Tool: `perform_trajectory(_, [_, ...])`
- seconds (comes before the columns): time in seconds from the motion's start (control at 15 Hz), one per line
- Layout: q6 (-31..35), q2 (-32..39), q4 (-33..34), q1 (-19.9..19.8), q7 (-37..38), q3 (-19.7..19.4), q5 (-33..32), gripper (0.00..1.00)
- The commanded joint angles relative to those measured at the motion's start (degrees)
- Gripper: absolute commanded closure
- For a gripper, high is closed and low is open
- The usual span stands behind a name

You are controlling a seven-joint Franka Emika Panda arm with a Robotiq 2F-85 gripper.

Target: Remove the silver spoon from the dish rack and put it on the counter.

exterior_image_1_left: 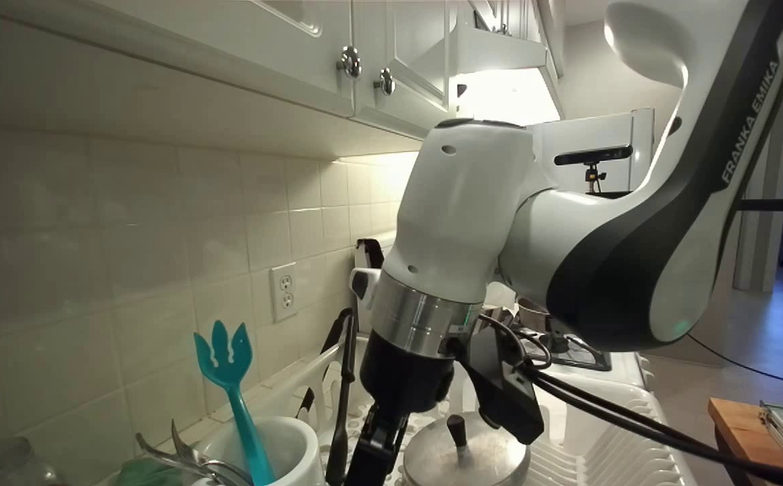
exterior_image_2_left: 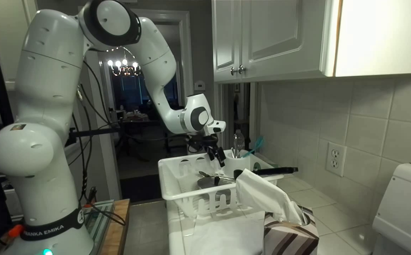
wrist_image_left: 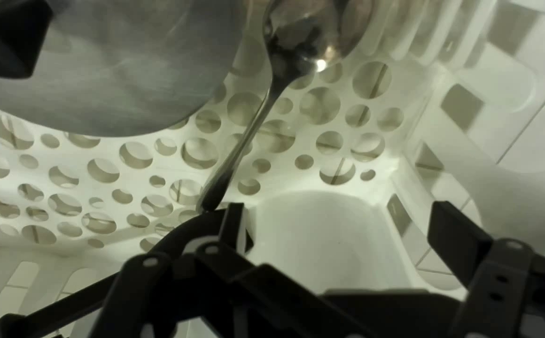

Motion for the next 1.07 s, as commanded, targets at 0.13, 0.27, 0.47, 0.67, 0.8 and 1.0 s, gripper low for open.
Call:
perform_trajectory(0.13, [1.2,3.5,2.2,0.3,5.7,-0.5,1.7,0.0])
perform_trajectory(0.27, [1.3,4.1,2.5,0.9,8.9,-1.5,1.0,0.0])
perform_trajectory(0.47, [0.8,4.9,2.9,1.0,11.7,-2.1,0.8,0.0])
perform_trajectory(0.67, [0.9,5.7,2.8,0.9,13.5,-2.6,0.6,0.0])
perform_trajectory(0.8, [1.1,6.5,3.5,1.5,14.8,-3.6,-0.3,0.0])
perform_trajectory(1.0, [0.5,7.8,4.4,1.1,14.3,-3.1,0.4,0.07])
